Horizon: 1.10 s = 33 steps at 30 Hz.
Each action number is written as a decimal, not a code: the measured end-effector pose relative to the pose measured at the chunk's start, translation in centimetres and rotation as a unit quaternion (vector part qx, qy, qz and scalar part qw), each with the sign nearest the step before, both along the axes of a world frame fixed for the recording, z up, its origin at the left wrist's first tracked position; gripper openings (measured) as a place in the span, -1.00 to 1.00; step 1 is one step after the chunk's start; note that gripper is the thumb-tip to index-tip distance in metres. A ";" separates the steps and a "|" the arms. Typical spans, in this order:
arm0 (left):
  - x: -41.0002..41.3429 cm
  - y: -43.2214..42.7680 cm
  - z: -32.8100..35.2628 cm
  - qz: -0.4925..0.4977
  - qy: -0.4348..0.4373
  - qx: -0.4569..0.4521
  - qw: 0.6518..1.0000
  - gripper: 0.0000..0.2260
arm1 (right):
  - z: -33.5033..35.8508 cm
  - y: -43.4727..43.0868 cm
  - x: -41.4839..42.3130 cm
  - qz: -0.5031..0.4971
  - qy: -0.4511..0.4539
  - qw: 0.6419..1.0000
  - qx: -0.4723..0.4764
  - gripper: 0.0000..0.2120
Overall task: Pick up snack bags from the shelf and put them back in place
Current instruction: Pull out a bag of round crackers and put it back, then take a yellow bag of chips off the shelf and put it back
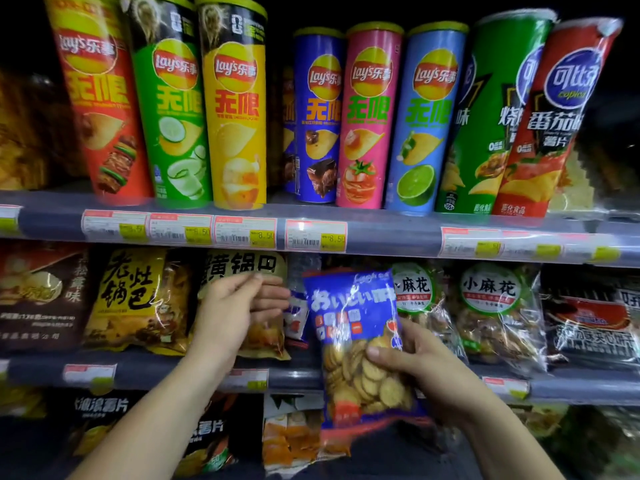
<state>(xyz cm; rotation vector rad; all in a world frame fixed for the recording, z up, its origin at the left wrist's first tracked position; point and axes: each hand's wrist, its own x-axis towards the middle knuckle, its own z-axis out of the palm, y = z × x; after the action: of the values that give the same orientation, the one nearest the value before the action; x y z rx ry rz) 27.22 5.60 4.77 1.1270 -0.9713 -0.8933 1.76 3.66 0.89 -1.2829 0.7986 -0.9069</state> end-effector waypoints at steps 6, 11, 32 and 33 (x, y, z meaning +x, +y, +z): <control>-3.6 -0.1 -2.6 -0.094 -0.286 0.064 0.951 -0.59 | 1.8 -1.9 2.3 -0.121 0.024 0.990 -0.075 -0.62; -4.5 -1.0 -2.8 0.026 -0.277 0.022 0.960 -0.55 | 1.8 -2.4 2.2 -0.229 0.202 0.935 -0.181 -0.59; -2.4 2.5 -4.6 0.146 -0.423 -0.057 0.893 -0.76 | 0.0 -0.6 5.2 -0.182 0.314 0.891 -0.274 -0.80; -1.0 3.0 -4.5 0.181 -0.411 -0.063 0.891 -0.77 | 0.2 -0.3 6.5 -0.164 0.310 0.895 -0.275 -0.81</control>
<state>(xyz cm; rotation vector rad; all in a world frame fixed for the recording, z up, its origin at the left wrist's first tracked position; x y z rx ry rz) 26.20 8.63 0.23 1.5454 -1.4034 -0.0058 8.26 3.32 1.08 -2.0325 1.3488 -1.0435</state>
